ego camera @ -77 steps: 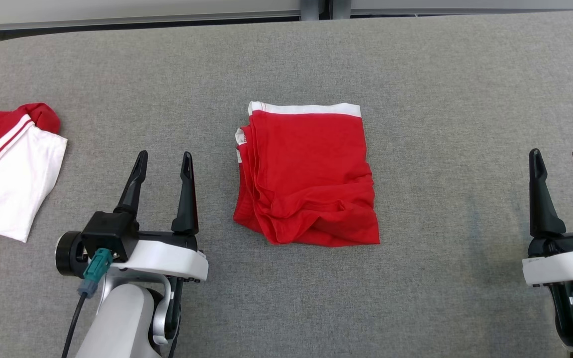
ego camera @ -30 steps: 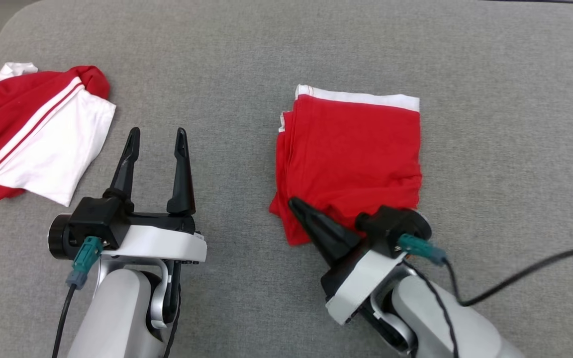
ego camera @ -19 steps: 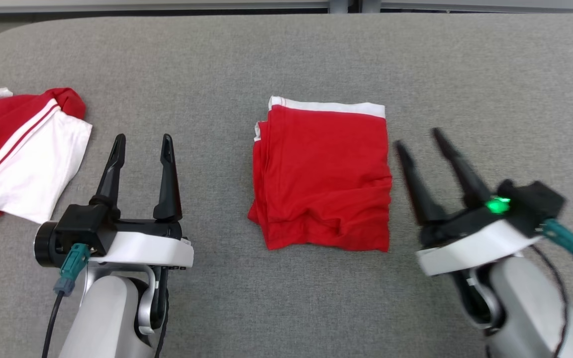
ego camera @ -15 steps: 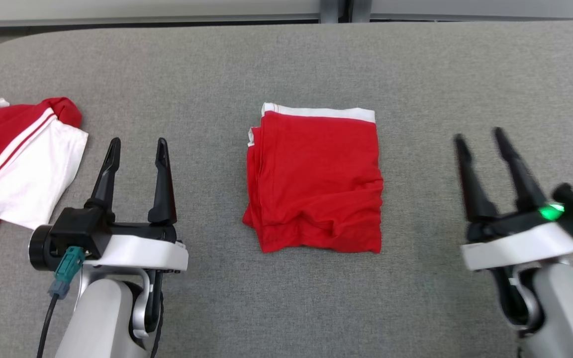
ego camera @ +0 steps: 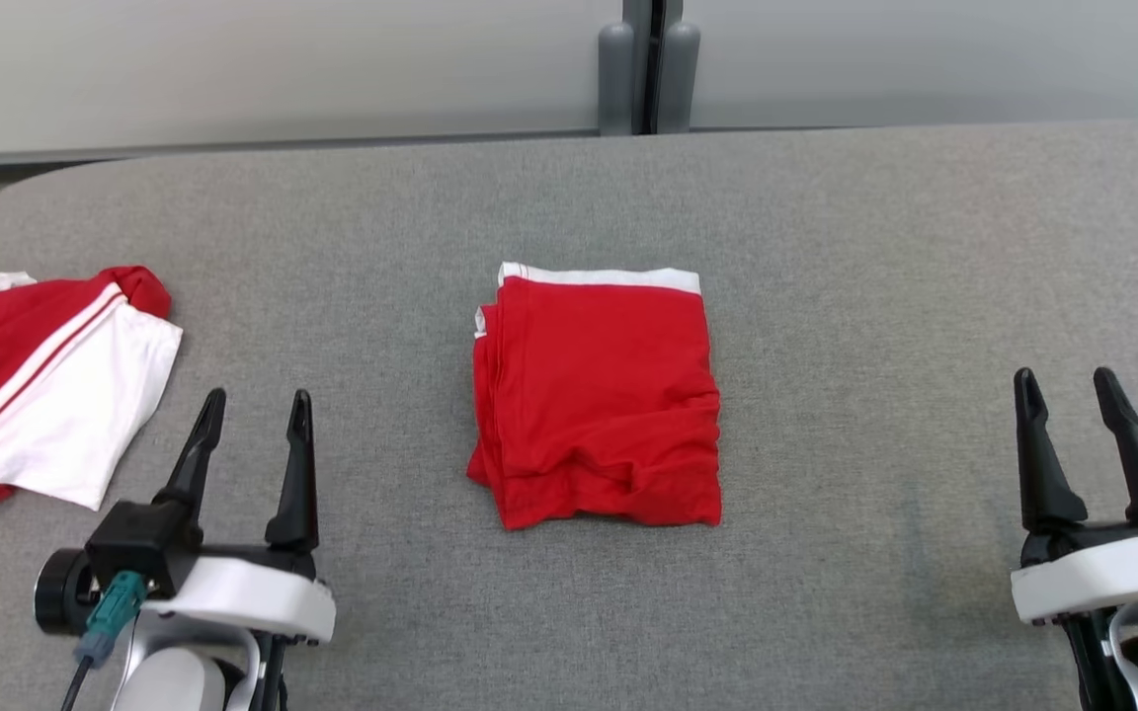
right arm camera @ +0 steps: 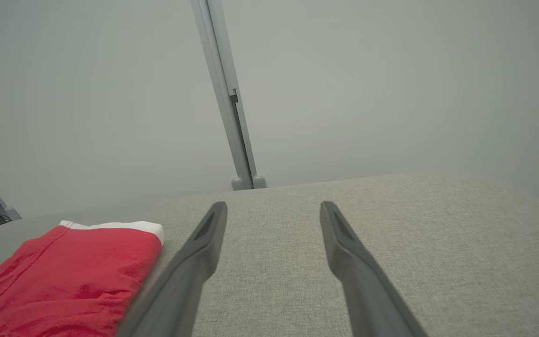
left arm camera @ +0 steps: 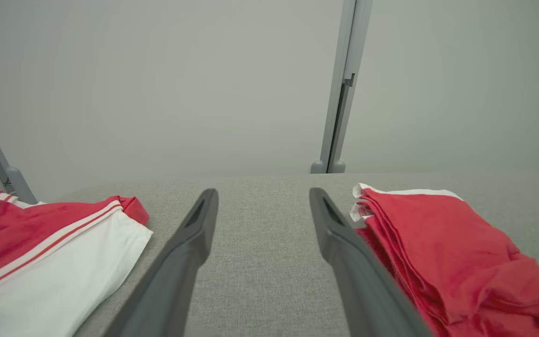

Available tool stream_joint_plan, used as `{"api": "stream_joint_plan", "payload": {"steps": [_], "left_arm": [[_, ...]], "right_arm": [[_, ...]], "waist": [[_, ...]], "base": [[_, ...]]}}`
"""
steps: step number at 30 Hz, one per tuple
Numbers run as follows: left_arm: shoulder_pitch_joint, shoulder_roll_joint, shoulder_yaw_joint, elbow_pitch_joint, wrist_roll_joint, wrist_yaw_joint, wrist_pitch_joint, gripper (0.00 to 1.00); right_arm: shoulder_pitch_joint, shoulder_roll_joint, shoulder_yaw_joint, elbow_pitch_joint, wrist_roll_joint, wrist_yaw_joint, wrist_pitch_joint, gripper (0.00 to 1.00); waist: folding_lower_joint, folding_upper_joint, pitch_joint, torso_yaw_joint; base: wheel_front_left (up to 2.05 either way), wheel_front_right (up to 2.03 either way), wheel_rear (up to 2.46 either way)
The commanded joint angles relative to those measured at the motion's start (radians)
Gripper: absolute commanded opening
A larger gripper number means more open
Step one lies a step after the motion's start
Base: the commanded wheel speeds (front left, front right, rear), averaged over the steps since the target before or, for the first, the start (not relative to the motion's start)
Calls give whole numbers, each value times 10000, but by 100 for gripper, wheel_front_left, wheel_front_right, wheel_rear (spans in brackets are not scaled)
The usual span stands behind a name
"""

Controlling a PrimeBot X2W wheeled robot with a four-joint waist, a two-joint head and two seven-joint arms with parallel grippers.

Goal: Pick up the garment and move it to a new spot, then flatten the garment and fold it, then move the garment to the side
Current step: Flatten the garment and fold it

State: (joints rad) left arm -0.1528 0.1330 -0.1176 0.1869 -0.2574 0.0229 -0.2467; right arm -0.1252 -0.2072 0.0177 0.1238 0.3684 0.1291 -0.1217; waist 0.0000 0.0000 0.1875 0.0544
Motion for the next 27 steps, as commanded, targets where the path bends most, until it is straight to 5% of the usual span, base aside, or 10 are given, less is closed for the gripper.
{"api": "stream_joint_plan", "payload": {"steps": [1, 27], "left_arm": [[202, 110, 6, -54, -76, -42, 72, 100], [1701, 462, -241, -1054, -110, 414, 1048, 100]], "right_arm": [[197, 18, -25, -101, -121, 28, 129, 100], [1939, 443, 185, -1773, -986, 28, 1507, 100]], "waist": [[0, 0, -275, -72], [0, 0, -1421, -141]], "base": [[0, 0, 0], [0, 0, 0]]}}
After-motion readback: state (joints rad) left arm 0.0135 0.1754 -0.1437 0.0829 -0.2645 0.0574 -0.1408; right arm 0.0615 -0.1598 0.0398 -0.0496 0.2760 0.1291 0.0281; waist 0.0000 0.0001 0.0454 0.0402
